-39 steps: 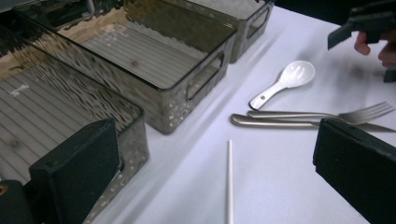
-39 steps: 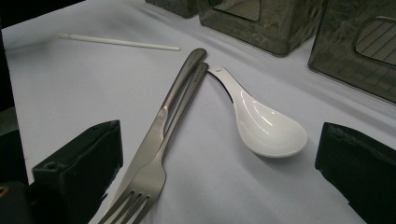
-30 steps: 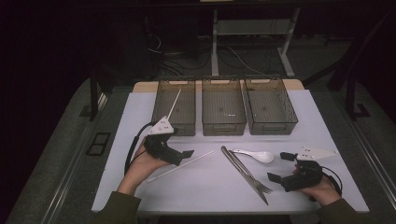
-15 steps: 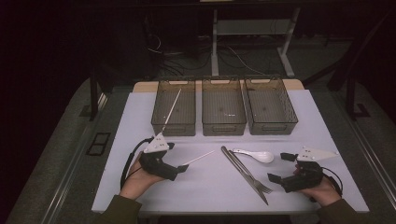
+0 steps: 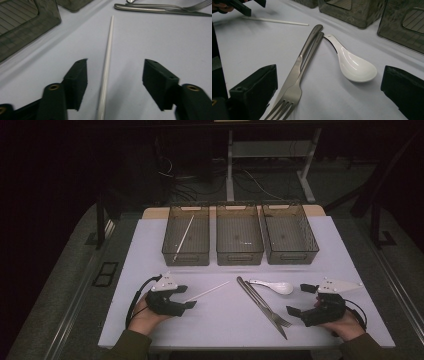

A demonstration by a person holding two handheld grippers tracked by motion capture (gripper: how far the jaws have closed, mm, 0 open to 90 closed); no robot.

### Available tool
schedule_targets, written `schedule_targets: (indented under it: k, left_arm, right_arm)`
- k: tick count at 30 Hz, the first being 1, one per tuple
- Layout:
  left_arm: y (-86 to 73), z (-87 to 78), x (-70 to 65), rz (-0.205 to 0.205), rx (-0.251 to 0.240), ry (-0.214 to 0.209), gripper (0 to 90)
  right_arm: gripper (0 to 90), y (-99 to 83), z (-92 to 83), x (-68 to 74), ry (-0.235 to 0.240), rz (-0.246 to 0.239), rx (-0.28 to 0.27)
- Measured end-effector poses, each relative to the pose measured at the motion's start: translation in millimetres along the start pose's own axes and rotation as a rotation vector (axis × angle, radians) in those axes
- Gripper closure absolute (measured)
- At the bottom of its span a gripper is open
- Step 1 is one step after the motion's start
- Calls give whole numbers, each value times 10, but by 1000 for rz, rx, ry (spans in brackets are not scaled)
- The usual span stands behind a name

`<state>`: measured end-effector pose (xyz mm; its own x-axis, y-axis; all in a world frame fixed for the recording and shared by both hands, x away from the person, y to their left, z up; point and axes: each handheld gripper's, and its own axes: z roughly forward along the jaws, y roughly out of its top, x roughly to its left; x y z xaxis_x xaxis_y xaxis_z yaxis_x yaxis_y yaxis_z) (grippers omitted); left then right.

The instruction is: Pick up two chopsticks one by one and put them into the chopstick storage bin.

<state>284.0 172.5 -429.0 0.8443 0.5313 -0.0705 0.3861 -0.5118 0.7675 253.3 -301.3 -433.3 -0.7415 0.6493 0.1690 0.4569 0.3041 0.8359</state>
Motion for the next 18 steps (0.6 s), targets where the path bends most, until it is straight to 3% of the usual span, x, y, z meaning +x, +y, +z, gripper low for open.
schedule_targets:
  k: [7,13,18]
  left_arm:
    - [-36,56,31,4,40,6,580]
    - [-74,128,80,-2,98,10,683]
    - [-93,149,101,-11,101,11,746]
  right_arm:
    - [10,0,4,2,1,2,5]
    - [10,0,5,0,0,4,4]
    - [10,0,6,-2,0,4,5]
